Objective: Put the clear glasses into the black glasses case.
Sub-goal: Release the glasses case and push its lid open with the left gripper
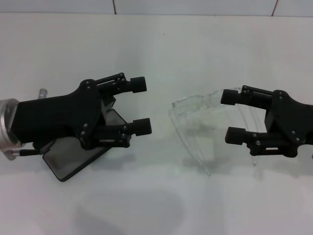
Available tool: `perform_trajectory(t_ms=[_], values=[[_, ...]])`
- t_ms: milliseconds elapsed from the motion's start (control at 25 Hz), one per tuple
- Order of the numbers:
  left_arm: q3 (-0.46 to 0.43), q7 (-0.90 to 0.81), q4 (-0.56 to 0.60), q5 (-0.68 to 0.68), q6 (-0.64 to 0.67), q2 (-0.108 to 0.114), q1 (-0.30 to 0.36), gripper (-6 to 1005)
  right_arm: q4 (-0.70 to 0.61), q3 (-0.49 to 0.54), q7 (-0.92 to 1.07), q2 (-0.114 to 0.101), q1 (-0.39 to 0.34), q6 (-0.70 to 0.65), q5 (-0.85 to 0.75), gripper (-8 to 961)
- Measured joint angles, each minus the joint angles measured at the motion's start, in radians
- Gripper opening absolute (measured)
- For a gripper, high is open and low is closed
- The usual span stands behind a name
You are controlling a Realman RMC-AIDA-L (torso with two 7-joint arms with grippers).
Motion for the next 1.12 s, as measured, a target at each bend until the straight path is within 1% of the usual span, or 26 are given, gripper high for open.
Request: perform_trajectory(t_ms=[520,600,680,720,800,840,920,1000,1080,1120], values=[[-0.001,-0.004,0.0,0.002,0.002,0.0,0.009,864,-0.005,0.0,0.0,0.004,0.001,0.001,0.0,841],[-0.003,-0.04,0.016,0.0,-0.002,0.001,0.006,862,-0.005,0.005,0.0,0.003,-0.001,0.003,0.001,841],[-0.01,-0.123,0.067,-0.001,-0.019,0.004,0.0,860,-0.005,0.008,0.0,0.0,-0.003,0.005,0.003,842],[-0.015,-0.191,0.121,-0.001,-0.033,0.004,-0.003,859,-0.005,0.012,0.0,-0.002,-0.005,0.006,0.004,842],[-0.016,-0.31,0.261,0.014,-0.063,-0.006,0.005,858,-0.001,0.032,0.0,-0.008,-0.013,0.007,0.004,842],[-0.017,-0.392,0.372,0.036,-0.086,-0.015,0.013,857,-0.001,0.032,0.0,-0.008,-0.013,0.007,0.004,842],[-0.01,-0.526,0.579,0.088,-0.129,-0.031,0.029,855,0.005,0.053,0.0,-0.015,-0.038,0.008,0.002,842],[0.017,-0.687,0.787,0.194,-0.182,-0.034,0.039,853,0.004,0.068,0.0,-0.018,-0.059,0.008,0.001,842],[0.057,-0.816,0.92,0.329,-0.218,-0.033,0.035,852,-0.001,0.095,0.0,-0.02,-0.087,0.003,0.001,842],[0.092,-0.892,0.984,0.432,-0.228,-0.032,0.028,851,-0.002,0.111,0.0,-0.02,-0.102,-0.001,0.001,842]])
